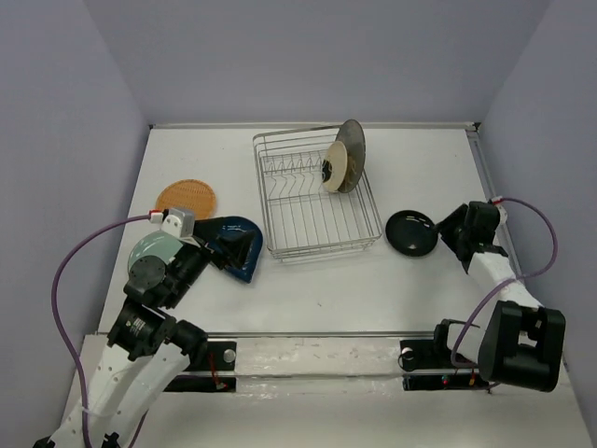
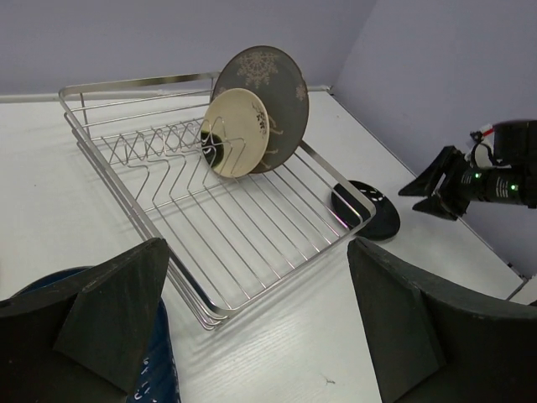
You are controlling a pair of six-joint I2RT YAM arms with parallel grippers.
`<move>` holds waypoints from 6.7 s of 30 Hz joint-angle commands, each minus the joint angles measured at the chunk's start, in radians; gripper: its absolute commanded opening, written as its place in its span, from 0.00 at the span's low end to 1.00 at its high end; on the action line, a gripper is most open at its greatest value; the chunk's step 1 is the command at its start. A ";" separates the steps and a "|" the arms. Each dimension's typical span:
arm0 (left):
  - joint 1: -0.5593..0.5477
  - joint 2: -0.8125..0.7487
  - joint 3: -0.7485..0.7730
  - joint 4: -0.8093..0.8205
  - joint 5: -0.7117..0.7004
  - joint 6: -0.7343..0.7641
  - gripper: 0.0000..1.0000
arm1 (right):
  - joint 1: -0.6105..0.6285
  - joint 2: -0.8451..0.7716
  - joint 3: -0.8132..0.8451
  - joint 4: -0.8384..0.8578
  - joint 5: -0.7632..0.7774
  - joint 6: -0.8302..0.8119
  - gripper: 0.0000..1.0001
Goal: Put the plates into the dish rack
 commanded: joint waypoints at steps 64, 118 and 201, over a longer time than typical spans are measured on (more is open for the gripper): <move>0.017 0.085 0.052 -0.004 -0.203 -0.068 0.99 | 0.963 1.037 1.818 -0.752 1.173 -0.537 0.07; 0.058 0.069 0.043 0.004 -0.309 -0.082 0.99 | 1.696 0.503 0.191 0.587 0.894 0.664 0.43; 0.069 0.074 0.037 0.025 -0.222 -0.082 0.99 | 1.665 0.734 0.320 0.199 0.757 0.820 0.07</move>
